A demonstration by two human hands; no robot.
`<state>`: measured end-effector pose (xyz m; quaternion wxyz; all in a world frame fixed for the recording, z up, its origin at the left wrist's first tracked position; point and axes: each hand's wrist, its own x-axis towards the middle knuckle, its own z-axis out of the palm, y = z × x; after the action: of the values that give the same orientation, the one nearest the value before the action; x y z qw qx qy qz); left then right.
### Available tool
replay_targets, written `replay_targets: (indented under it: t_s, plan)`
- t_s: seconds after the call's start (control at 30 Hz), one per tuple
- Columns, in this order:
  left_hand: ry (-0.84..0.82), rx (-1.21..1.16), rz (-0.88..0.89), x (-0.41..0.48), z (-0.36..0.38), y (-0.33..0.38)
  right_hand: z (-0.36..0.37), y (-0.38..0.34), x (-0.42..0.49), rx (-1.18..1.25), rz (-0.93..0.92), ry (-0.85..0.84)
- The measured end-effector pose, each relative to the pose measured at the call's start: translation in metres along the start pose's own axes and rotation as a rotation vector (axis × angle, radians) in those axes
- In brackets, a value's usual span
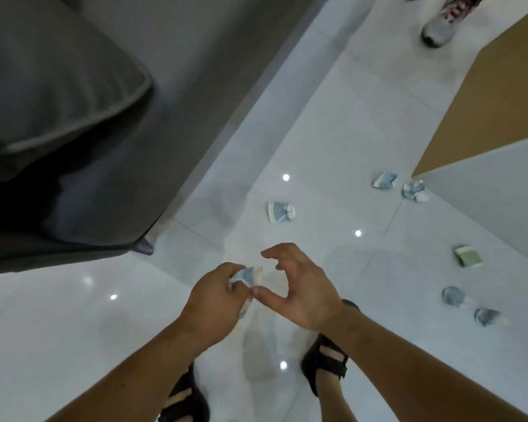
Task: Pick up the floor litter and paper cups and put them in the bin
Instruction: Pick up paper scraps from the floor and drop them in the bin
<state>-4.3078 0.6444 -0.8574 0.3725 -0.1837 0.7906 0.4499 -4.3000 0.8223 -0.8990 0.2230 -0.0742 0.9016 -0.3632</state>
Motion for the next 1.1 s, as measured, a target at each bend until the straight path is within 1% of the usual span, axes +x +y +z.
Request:
replay_targets:
  t_s: [0.07, 0.13, 0.2, 0.3, 0.4, 0.5, 0.57, 0.67, 0.77, 0.87, 0.97, 1.1]
  plan:
    - [0.061, 0.050, -0.009, 0.021, 0.011, -0.010, -0.002, 0.042, 0.027, -0.175, 0.051, -0.059]
    - [0.125, 0.091, -0.055, 0.045, 0.024, -0.025, 0.000, 0.085, 0.062, -0.399, 0.132, -0.162]
    - [0.163, 0.115, -0.095, 0.071, 0.041, -0.042, 0.008, 0.125, 0.098, -0.520, 0.185, -0.210]
    - [0.186, 0.088, -0.117, 0.108, 0.062, -0.066, 0.029, 0.173, 0.149, -0.588, 0.165, -0.215]
    - [0.215, 0.113, -0.097, 0.141, 0.073, -0.091, 0.060, 0.205, 0.186, -0.650, 0.093, -0.273]
    - [0.237, 0.106, -0.128, 0.157, 0.076, -0.112, 0.092, 0.223, 0.188, -0.716, 0.016, -0.289]
    - [0.226, 0.126, -0.165, 0.149, 0.076, -0.120, 0.104, 0.224, 0.165, -0.688, 0.015, -0.347]
    - [0.202, 0.197, -0.180, 0.119, 0.071, -0.116, 0.097, 0.201, 0.119, -0.563, 0.065, -0.425]
    - [0.184, 0.245, -0.174, 0.077, 0.055, -0.093, 0.066, 0.147, 0.092, -0.524, 0.009, -0.462]
    - [0.201, 0.252, -0.144, 0.027, 0.028, -0.052, 0.017, 0.070, 0.074, -0.493, -0.085, -0.469]
    - [0.265, 0.182, -0.117, -0.034, -0.003, -0.003, -0.043, -0.013, 0.049, -0.483, -0.173, -0.494]
    - [0.369, 0.105, -0.092, -0.127, -0.036, 0.054, -0.116, -0.117, 0.012, -0.531, -0.286, -0.523]
